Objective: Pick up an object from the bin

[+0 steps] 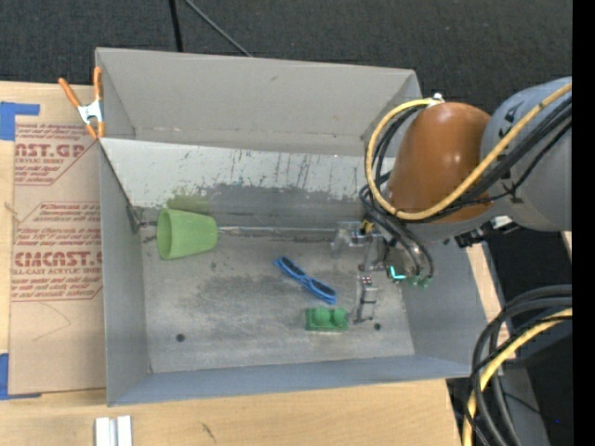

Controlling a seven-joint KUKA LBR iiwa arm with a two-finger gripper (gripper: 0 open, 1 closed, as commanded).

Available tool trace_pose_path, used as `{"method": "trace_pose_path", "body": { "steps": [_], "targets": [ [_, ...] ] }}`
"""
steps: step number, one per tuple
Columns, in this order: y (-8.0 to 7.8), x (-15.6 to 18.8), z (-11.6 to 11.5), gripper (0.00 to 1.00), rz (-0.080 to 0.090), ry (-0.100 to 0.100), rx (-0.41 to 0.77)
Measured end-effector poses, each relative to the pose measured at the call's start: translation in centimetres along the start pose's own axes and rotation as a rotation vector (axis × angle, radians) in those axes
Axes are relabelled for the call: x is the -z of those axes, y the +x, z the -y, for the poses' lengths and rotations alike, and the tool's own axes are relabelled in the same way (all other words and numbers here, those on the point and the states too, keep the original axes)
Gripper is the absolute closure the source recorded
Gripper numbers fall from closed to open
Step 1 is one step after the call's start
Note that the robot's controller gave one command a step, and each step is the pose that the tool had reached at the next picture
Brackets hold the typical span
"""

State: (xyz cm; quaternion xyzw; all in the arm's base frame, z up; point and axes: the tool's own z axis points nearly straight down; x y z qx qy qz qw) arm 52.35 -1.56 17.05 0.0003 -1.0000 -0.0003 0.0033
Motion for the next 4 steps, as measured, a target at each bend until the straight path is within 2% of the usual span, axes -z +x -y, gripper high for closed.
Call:
{"method": "trace_pose_path", "body": {
  "steps": [1,2,3,4],
  "targets": [
    [-3.6,-3.1,2.8,0.0,0.008,0.002,0.37],
    [1.8,-9.8,0.3,0.0,-0.001,-0.003,0.479],
    [1.5,-9.4,0.4,1.0,0.007,0.0,0.477],
    [0.6,4.2,-2.5,1.0,0.016,0.004,0.501]
  ]
}}
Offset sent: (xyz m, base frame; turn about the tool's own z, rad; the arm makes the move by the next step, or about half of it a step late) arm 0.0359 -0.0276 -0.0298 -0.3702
